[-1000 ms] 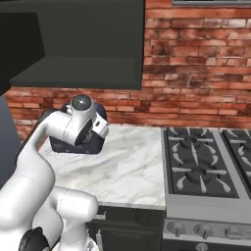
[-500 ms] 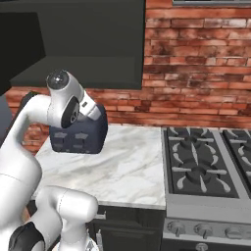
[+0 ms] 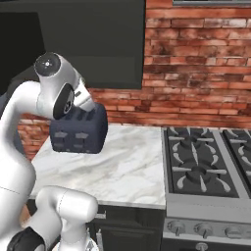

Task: Move the glass cup from next to the sink to the open cabinet. Then, move the bowl with the steak to the fridge to clear the area for faucet cleaning.

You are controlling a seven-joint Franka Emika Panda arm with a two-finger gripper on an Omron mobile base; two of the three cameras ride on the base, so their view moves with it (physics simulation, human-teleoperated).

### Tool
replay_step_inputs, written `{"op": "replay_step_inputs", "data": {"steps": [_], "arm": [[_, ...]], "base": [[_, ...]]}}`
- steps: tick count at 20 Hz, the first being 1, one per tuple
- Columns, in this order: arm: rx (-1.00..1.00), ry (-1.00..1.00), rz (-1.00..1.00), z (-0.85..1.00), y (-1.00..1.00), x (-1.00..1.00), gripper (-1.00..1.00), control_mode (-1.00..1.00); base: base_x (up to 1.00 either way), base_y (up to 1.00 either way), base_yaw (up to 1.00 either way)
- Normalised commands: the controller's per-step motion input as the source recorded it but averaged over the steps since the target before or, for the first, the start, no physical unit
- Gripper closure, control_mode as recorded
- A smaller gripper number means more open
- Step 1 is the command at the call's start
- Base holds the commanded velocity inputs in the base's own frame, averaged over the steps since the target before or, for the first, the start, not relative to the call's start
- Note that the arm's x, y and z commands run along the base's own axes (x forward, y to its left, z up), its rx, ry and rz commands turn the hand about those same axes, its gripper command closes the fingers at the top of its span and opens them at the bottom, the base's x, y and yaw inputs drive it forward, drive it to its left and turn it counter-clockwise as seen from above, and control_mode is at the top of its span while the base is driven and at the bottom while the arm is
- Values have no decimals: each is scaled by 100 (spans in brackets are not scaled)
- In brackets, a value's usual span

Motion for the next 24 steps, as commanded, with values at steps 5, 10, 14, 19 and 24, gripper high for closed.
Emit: {"op": "replay_step_inputs", "data": {"steps": [5,10,14,19,24], "arm": [[28,-24,-4,14,-48,-68,100,-100],[14,-16,-3,89,-5,-6,100,-100],[6,-4,-2,77,0,9,100,-100],[0,15,-2,0,1,39,100,-100],[0,12,0,-20,4,36,100,-100]], "base": [[0,0,0],[0,0,0],[0,0,0],[0,0,0],[0,0,0]]}}
